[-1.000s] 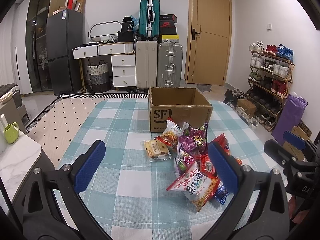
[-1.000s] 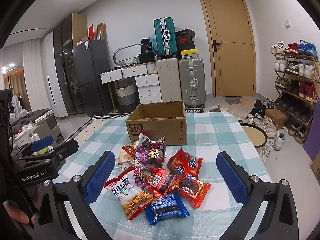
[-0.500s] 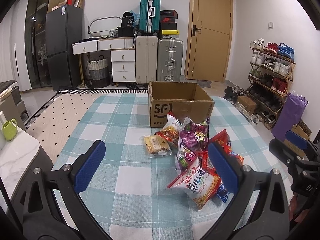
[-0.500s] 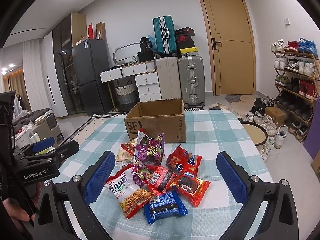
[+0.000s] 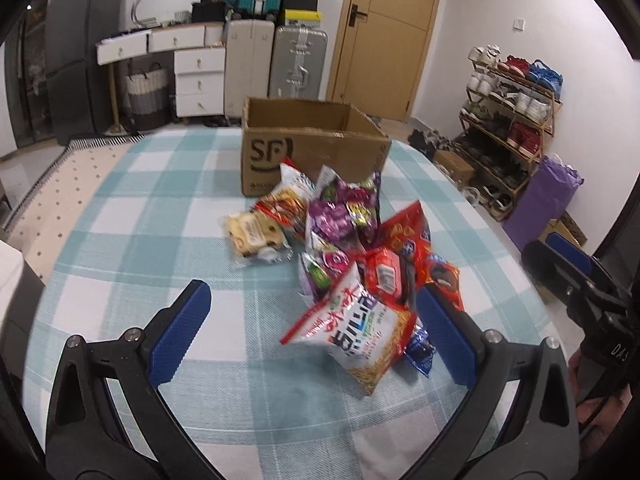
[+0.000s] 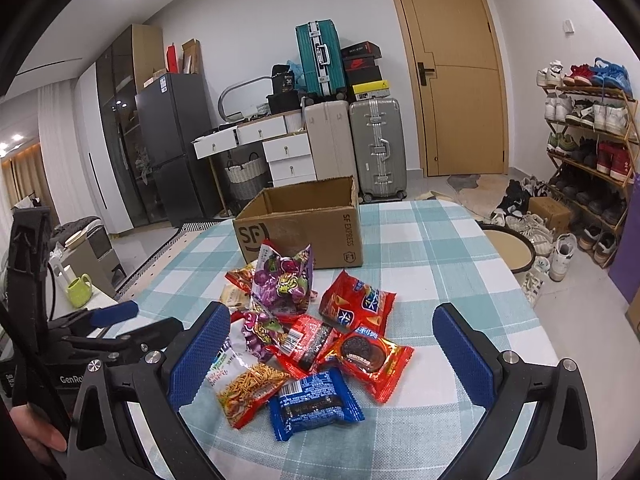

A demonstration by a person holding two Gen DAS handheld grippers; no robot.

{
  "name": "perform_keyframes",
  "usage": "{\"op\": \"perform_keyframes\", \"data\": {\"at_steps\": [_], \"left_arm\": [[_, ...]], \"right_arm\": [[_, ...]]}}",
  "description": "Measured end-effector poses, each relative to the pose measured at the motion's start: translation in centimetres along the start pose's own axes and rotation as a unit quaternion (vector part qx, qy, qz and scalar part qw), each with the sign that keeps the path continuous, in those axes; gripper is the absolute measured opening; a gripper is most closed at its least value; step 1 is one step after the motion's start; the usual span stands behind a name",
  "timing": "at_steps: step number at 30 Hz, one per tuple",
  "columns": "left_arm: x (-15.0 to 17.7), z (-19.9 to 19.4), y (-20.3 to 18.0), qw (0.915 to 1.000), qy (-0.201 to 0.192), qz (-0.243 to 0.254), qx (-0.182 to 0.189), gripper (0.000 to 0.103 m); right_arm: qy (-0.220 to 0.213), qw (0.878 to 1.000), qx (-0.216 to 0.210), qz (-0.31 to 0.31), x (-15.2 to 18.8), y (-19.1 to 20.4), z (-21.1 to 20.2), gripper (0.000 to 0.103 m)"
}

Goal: Organize snacks
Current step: 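Lower the left gripper onto the white-and-red noodle bag and close it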

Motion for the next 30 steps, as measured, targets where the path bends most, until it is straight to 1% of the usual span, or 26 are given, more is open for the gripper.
{"op": "perform_keyframes", "data": {"at_steps": [5,13,16,19,20,21,25,26,27,30], "left_arm": [[0.7,2.6,0.0,0.9988,0.034,-0.013,0.034,0.102],[1.1,6.0,-0.3,0.9961,0.062,-0.019,0.06,0.102],[1.1,6.8,-0.3,0.9946,0.069,-0.023,0.074,0.1],[1.2,7.2,-0.2,0.9924,0.077,-0.031,0.091,0.091],[1.2,7.5,-0.1,0.9913,0.081,-0.033,0.098,0.084],[1.2,7.6,-0.1,0.9905,0.084,-0.034,0.103,0.074],[1.4,8.0,0.1,0.9869,0.089,-0.04,0.128,0.067],[1.5,8.0,0.1,0.9865,0.088,-0.039,0.132,0.064],[1.5,8.0,0.2,0.9863,0.088,-0.037,0.134,0.058],[1.7,7.7,0.2,0.9848,0.086,-0.035,0.147,0.05]], "right_arm": [[0.013,1.0,-0.009,0.009,0.6,-0.7,1.2,0.103],[0.032,0.999,-0.014,0.017,1.5,-1.8,3.4,0.103],[0.036,0.999,-0.021,0.021,1.7,-2.2,4.0,0.103],[0.04,0.999,-0.024,0.026,2.0,-2.6,4.5,0.103],[0.042,0.998,-0.024,0.027,2.1,-2.7,4.7,0.103],[0.044,0.998,-0.024,0.029,2.1,-2.8,5.0,0.103],[0.049,0.998,-0.025,0.031,2.3,-2.8,5.6,0.103],[0.049,0.998,-0.026,0.031,2.3,-2.9,5.6,0.103],[0.05,0.998,-0.027,0.031,2.3,-2.8,5.7,0.103],[0.052,0.998,-0.029,0.031,2.4,-2.8,5.8,0.103]]}}
Point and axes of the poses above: each gripper's, at about its wrist camera, not at the fingertips, and z roughly the way its jaws point, y to its left, x to its underside, the point moved 2 cm from there along z, roughly the way its jaws point, and after that the axes turned 4 degrees about y, right-handed, at the moved point
